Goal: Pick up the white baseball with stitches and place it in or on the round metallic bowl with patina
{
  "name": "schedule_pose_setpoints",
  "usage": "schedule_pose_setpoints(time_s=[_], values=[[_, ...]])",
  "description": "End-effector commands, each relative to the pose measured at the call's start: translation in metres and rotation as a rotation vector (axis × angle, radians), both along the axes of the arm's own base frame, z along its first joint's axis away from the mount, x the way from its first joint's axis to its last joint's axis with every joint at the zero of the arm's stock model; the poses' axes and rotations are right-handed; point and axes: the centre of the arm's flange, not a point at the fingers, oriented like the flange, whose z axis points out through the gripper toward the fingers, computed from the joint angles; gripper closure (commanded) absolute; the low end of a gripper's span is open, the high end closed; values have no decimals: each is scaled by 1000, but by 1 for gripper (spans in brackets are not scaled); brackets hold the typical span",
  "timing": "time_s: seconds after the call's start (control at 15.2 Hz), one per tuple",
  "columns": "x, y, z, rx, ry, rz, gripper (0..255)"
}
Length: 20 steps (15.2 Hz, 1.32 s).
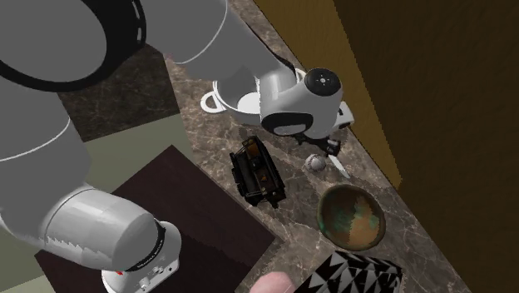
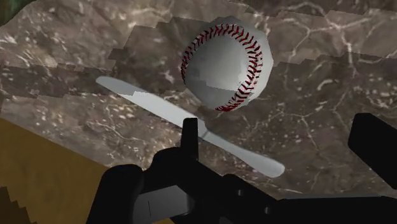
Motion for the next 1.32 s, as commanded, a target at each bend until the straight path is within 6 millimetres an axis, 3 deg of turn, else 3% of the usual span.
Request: schedule_pose_setpoints(time_s=[0.0, 0.13, 0.59, 1.12, 1.19, 1.25], values=[[16, -24, -18, 19, 47, 69, 0], [25, -35, -29, 25, 75, 106, 0], [30, -35, -69, 25, 75, 106, 0], [30, -35, -69, 25, 75, 106, 0], [30, -35, -69, 25, 75, 106, 255], [30, -35, -69, 25, 75, 106, 255]])
